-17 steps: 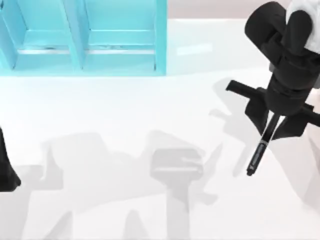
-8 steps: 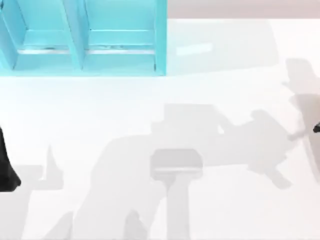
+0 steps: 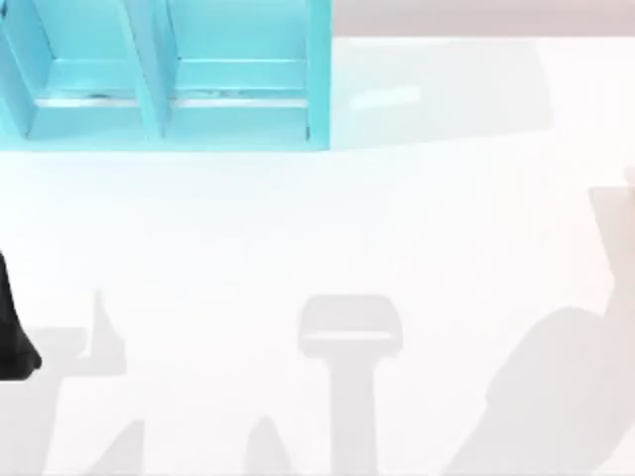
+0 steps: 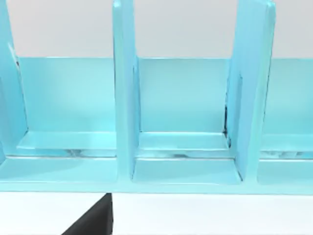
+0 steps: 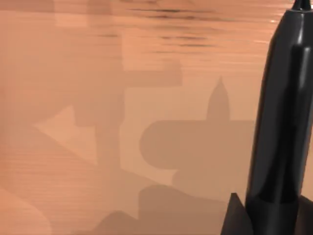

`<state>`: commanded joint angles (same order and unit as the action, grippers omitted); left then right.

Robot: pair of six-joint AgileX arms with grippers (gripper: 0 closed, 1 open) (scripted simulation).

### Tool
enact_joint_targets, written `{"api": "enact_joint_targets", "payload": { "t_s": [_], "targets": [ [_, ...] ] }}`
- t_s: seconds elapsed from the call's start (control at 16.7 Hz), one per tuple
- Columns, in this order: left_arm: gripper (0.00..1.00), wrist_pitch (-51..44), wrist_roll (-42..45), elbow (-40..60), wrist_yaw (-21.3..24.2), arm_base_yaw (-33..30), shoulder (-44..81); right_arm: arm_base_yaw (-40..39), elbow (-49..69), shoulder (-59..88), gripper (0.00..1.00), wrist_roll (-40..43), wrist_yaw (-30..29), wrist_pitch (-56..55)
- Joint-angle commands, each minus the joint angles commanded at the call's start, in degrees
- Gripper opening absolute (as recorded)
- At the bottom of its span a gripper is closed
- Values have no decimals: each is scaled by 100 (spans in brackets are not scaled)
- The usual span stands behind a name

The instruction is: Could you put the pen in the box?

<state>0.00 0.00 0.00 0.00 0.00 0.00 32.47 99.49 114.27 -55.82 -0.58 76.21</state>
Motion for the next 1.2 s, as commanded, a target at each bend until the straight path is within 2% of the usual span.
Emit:
{"api": "enact_joint_targets", "payload": {
  "t_s": [0.18,0.54,0.84,1.2],
  "targets": [
    [100,0,0,0,0,0,0,290,97,7,0,20,22,36],
    [100,0,0,0,0,0,0,202,-11,-26,0,-38,11,-35],
    [100,0,0,0,0,0,0,-199,-892,-71,0,-379,-125,-622],
    [100,0,0,0,0,0,0,-146,-1525,-235,0,-412,27,-1343]
  ]
}}
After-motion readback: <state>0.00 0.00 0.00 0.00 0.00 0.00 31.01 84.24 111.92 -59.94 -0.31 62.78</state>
